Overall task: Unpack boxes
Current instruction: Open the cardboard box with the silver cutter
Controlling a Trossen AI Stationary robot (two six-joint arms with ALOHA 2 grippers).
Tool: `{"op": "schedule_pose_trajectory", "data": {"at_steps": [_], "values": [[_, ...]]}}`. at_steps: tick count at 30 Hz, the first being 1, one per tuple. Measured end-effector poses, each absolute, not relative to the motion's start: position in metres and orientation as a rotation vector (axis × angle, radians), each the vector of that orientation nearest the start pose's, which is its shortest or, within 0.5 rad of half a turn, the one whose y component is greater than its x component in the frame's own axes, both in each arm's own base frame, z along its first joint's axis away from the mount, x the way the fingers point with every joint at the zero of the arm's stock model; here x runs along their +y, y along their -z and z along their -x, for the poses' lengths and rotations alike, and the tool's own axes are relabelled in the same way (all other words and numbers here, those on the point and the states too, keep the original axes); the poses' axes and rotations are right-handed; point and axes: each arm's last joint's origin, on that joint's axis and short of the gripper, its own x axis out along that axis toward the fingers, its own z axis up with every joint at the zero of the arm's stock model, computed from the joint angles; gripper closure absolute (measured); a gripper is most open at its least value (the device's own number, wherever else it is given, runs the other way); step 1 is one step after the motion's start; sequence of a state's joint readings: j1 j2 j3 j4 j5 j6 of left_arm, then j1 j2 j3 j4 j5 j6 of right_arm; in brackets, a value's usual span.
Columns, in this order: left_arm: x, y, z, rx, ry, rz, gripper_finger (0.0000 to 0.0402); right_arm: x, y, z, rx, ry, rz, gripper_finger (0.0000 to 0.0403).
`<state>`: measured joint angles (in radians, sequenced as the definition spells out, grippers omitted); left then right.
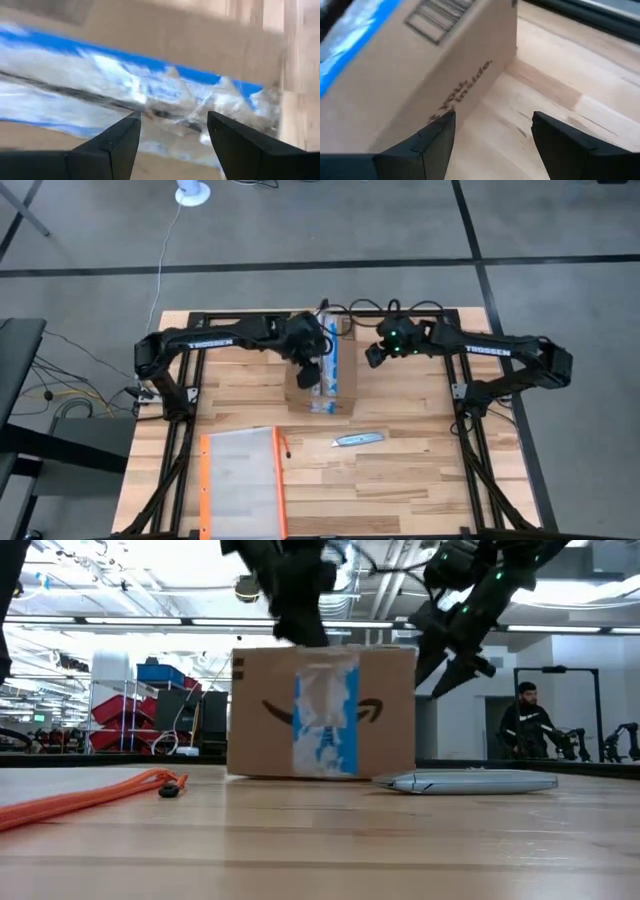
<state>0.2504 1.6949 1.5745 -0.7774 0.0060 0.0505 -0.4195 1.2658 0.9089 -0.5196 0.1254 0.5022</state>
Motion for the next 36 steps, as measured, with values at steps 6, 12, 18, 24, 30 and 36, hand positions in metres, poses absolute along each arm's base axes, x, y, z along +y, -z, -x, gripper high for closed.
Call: {"op": "schedule_pose_trajectory", "data": {"at_steps": [6,12,18,24,30,36], "values": [[0.100,-0.352,-0.317,1.004,-0.369,-0.007,0.0185,-0.082,-0.268,-0.211,0.827,0.649,-0.545,0.0159],[0.106,-0.318,-0.292,1.190,-0.451,0.133,0.0185,-0.059,-0.248,-0.215,0.891,0.565,-0.504,0.0159],[0.089,-0.264,-0.292,1.270,-0.443,0.214,0.0185,-0.045,-0.228,-0.237,0.843,0.481,-0.471,0.0159],[0.056,-0.257,-0.307,1.178,-0.283,0.307,0.0185,-0.061,-0.222,-0.253,0.754,0.512,-0.475,0.0159],[0.032,-0.263,-0.328,1.006,-0.189,0.315,0.0185,-0.103,-0.225,-0.247,0.739,0.598,-0.393,0.0159],[0.025,-0.280,-0.325,0.978,-0.193,0.304,0.0185,-0.121,-0.261,-0.225,0.841,0.599,-0.299,0.0159]]}}
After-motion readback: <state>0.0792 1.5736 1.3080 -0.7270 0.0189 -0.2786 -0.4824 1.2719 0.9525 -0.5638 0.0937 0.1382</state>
